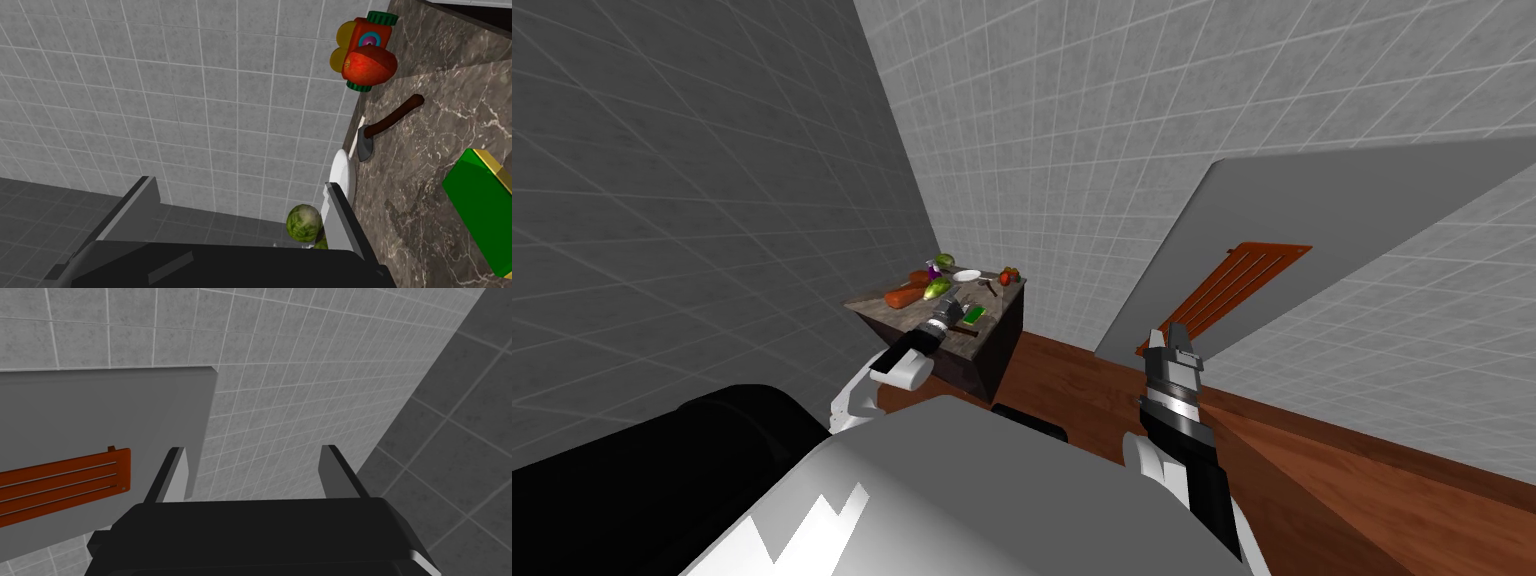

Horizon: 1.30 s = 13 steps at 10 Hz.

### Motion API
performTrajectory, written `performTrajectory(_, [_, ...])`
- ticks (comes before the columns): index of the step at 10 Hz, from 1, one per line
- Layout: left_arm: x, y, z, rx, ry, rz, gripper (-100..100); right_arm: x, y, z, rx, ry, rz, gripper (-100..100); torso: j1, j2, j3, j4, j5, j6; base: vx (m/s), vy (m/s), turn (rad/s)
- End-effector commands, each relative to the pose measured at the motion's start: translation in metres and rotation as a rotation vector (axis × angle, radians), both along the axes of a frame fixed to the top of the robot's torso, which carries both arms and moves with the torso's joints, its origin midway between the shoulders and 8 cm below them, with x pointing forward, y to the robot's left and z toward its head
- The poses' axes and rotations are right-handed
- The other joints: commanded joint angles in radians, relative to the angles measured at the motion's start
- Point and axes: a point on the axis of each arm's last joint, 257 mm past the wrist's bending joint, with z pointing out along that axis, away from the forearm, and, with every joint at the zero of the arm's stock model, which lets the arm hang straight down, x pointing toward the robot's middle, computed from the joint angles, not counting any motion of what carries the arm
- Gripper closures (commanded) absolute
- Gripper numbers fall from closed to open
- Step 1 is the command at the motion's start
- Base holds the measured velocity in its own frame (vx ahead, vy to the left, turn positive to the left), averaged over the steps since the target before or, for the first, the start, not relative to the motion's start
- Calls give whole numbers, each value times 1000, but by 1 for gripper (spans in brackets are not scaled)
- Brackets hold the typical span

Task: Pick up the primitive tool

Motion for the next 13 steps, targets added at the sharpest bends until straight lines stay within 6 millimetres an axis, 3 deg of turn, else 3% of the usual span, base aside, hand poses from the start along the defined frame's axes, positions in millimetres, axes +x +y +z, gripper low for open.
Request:
performTrajectory(1, [1, 5, -10, -8, 48, 2, -100, 0, 0, 0, 0, 0, 0, 0, 0, 0, 0, 0, 0, 0, 25, -3, -32])
performTrajectory(13, [-10, 32, -85, -41, 382, 37, -100, 0, 0, 0, 0, 0, 0, 0, 0, 0, 0, 0, 0, 0, 19, 1, -16])
